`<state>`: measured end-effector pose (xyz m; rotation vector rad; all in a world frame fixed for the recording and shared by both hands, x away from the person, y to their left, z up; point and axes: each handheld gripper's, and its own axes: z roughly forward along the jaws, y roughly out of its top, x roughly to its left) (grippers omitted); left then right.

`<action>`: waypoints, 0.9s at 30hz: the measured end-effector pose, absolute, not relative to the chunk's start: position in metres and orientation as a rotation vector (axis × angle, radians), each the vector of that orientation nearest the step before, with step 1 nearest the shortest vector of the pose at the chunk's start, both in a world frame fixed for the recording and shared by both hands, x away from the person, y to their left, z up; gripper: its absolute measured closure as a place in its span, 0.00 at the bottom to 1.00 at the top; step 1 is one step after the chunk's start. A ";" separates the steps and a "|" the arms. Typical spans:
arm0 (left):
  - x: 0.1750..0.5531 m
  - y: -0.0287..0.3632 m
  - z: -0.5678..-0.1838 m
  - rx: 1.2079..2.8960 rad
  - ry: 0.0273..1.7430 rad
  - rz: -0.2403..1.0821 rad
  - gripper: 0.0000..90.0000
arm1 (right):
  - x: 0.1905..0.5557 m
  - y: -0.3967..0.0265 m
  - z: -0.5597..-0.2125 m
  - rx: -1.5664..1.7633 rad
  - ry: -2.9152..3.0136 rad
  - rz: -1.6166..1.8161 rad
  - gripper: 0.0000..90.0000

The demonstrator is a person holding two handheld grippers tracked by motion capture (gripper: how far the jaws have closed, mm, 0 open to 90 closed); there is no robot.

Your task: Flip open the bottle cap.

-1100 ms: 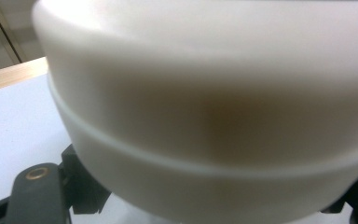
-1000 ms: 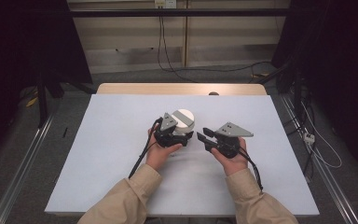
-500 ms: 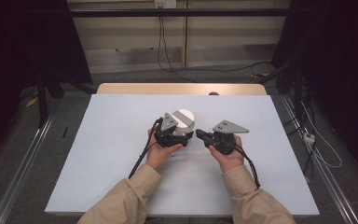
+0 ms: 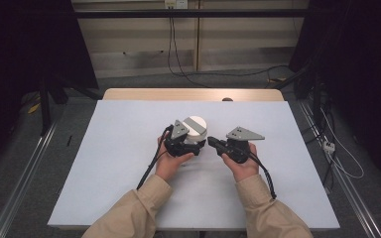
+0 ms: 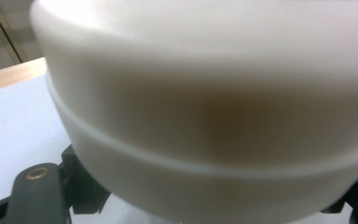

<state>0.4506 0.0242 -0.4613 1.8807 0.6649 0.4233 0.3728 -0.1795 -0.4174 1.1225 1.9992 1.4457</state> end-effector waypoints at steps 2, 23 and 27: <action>0.451 0.024 -0.461 1.881 0.665 0.421 0.21 | 0.373 -0.178 -0.417 1.119 2.004 1.447 1.00; 0.451 0.025 -0.461 1.882 0.666 0.421 0.21 | 0.382 -0.171 -0.410 1.088 1.993 1.438 1.00; 0.451 0.025 -0.461 1.887 0.662 0.424 0.21 | 0.383 -0.169 -0.406 1.082 1.978 1.445 1.00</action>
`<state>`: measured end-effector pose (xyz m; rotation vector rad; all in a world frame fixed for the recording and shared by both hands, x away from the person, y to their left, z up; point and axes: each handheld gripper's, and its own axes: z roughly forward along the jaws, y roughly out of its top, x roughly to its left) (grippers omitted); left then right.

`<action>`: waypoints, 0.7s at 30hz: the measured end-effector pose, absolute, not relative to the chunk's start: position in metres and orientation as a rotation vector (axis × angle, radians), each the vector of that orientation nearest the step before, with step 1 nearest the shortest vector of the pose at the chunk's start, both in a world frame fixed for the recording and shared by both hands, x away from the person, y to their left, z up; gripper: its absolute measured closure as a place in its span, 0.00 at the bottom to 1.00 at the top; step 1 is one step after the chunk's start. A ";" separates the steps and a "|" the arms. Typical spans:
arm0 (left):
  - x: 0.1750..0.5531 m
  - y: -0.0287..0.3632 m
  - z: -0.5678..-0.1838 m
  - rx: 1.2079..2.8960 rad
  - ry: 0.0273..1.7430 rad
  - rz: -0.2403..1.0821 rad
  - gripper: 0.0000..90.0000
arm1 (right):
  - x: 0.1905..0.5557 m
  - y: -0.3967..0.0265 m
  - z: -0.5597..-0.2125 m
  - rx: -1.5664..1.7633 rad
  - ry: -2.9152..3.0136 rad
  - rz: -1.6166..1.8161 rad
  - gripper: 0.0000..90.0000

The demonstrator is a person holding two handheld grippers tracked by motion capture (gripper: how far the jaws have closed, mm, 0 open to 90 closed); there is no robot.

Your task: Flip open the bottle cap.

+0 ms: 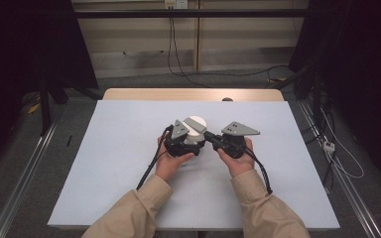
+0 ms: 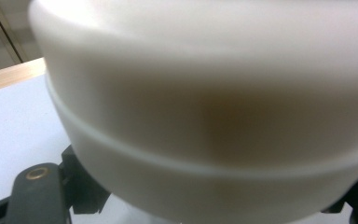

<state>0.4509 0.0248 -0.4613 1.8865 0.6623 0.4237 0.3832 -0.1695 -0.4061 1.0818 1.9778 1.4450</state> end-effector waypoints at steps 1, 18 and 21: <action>0.451 0.025 -0.461 1.886 0.663 0.425 0.21 | 0.384 -0.169 -0.405 1.078 1.977 1.446 1.00; 0.451 0.025 -0.461 1.882 0.666 0.421 0.21 | 0.393 -0.160 -0.386 1.034 1.961 1.453 1.00; 0.451 0.025 -0.461 1.883 0.666 0.421 0.21 | 0.395 -0.158 -0.383 1.029 1.959 1.450 1.00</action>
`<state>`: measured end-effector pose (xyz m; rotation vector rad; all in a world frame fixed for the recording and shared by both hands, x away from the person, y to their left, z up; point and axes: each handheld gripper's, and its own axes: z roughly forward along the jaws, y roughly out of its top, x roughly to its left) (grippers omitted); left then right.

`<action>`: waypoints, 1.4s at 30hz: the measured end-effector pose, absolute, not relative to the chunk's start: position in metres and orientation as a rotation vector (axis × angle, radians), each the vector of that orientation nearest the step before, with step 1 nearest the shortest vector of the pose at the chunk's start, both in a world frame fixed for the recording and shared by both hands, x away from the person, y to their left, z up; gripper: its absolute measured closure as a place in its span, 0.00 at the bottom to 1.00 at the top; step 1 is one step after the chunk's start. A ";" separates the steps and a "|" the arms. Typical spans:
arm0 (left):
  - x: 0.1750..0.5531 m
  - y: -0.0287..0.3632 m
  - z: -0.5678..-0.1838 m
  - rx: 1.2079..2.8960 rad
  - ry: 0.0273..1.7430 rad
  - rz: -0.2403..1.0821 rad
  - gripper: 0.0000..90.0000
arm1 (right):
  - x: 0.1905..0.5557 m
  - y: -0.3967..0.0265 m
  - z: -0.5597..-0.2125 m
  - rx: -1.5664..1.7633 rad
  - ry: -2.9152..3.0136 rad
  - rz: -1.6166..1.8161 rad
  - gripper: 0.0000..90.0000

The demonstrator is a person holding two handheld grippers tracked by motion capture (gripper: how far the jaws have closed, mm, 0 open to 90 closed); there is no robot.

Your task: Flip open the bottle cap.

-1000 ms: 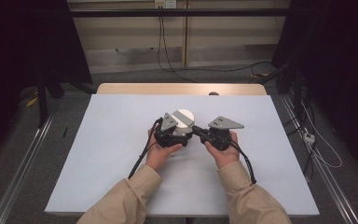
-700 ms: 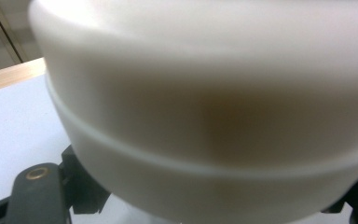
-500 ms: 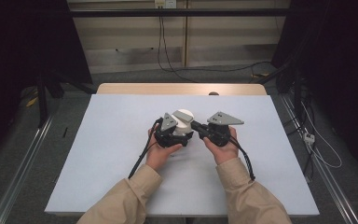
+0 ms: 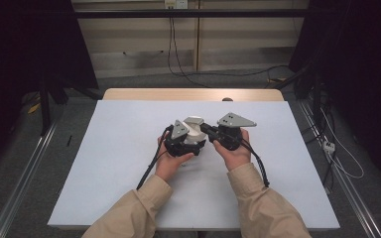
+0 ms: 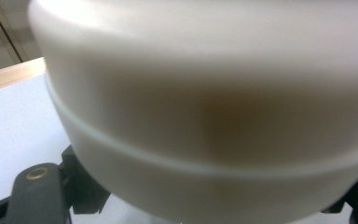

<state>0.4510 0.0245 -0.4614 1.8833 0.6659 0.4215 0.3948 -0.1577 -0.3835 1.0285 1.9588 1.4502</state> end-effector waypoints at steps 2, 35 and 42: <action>0.451 0.025 -0.461 1.883 0.666 0.421 0.21 | 0.396 -0.157 -0.382 1.018 1.963 1.442 1.00; 0.451 0.024 -0.462 1.878 0.671 0.416 0.21 | 0.410 -0.147 -0.373 0.985 1.967 1.419 1.00; 0.451 0.024 -0.462 1.879 0.670 0.418 0.21 | 0.412 -0.144 -0.372 0.982 1.972 1.407 1.00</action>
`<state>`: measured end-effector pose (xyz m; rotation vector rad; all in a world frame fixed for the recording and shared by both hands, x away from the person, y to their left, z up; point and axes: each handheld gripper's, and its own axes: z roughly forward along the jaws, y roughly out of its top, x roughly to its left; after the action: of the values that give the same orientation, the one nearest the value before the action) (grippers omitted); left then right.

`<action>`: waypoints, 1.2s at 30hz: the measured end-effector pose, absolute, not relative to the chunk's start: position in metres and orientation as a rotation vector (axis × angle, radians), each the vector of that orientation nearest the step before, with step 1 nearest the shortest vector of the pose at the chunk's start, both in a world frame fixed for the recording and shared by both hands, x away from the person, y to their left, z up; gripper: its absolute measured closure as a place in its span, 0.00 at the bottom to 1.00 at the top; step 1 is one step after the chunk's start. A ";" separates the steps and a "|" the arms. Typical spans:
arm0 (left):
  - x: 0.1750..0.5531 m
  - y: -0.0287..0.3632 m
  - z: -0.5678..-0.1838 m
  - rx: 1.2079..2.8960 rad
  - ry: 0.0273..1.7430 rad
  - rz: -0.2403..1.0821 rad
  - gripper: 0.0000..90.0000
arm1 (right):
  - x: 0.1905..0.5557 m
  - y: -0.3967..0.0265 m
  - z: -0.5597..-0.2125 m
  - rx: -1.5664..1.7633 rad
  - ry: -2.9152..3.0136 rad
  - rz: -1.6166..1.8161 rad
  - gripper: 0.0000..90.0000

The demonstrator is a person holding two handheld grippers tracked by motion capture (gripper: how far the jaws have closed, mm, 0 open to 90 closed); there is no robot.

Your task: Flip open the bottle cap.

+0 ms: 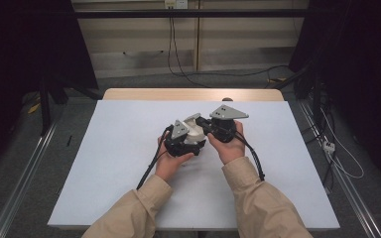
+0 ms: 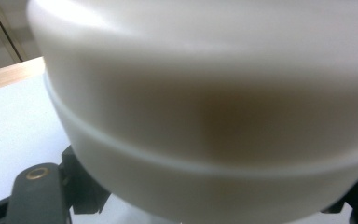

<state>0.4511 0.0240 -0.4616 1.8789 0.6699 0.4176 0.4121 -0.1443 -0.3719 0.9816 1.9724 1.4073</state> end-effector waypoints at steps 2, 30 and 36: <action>0.451 0.024 -0.462 1.879 0.670 0.418 0.21 | 0.413 -0.143 -0.372 0.979 1.973 1.407 1.00; 0.452 0.024 -0.462 1.879 0.670 0.418 0.21 | 0.426 -0.131 -0.362 0.955 1.975 1.396 1.00; 0.452 0.024 -0.462 1.879 0.671 0.418 0.21 | 0.430 -0.129 -0.361 0.943 1.976 1.395 1.00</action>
<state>0.4517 0.0244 -0.4617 1.8792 0.6709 0.4181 0.4301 -0.1286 -0.3611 0.9428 1.9765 1.3955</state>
